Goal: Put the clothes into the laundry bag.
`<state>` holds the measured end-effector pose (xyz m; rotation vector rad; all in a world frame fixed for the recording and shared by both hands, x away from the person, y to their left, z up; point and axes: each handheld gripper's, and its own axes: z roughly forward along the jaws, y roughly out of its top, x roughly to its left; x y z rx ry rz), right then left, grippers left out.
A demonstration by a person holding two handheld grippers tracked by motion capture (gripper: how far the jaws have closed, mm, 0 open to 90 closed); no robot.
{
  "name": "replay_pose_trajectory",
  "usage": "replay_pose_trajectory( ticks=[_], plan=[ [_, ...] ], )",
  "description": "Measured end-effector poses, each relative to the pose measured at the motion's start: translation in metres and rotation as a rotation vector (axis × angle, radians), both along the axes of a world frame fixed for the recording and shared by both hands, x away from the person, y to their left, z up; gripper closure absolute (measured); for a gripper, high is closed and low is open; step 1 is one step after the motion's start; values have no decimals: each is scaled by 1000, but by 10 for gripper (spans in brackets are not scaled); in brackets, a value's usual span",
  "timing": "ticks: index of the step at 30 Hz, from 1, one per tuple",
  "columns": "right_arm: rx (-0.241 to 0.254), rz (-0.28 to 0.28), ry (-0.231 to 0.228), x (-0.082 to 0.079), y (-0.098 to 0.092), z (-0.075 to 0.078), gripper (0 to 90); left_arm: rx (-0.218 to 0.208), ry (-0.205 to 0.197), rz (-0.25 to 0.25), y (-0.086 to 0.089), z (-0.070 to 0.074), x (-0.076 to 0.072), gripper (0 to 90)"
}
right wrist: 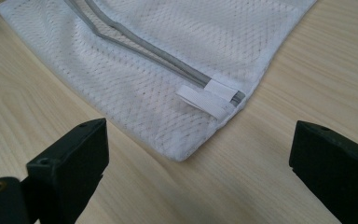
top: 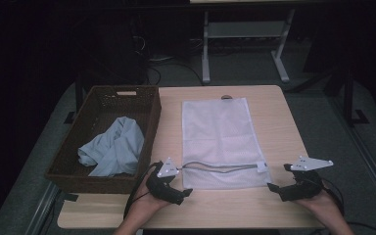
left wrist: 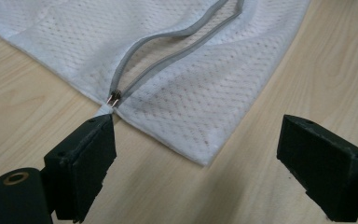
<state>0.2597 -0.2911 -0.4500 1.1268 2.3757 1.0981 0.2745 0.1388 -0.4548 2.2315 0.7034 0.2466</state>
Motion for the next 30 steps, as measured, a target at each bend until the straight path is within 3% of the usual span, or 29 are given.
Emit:
replay_pose_trajectory(
  ticks=[4, 9, 15, 18, 28, 30],
  plan=[
    [3, 6, 1, 1, -1, -1, 52, -15, 7, 23, 3, 1, 2, 111],
    [2, 5, 5, 2, -1, -1, 62, -15, 3, 18, 1, 1, 0, 111],
    [36, 1, 10, 8, 1, 1, 135, -27, 8, 11, 1, 2, 1, 111],
    [21, -2, 7, 13, 5, 3, 154, -22, 10, -2, -1, 1, 0, 111],
    [43, 17, -12, 27, 15, 11, 247, -25, 13, -5, 1, 0, 0, 115],
    [63, 13, -9, 32, 15, 13, 303, -27, 19, 3, 2, -1, 1, 115]
  ],
)
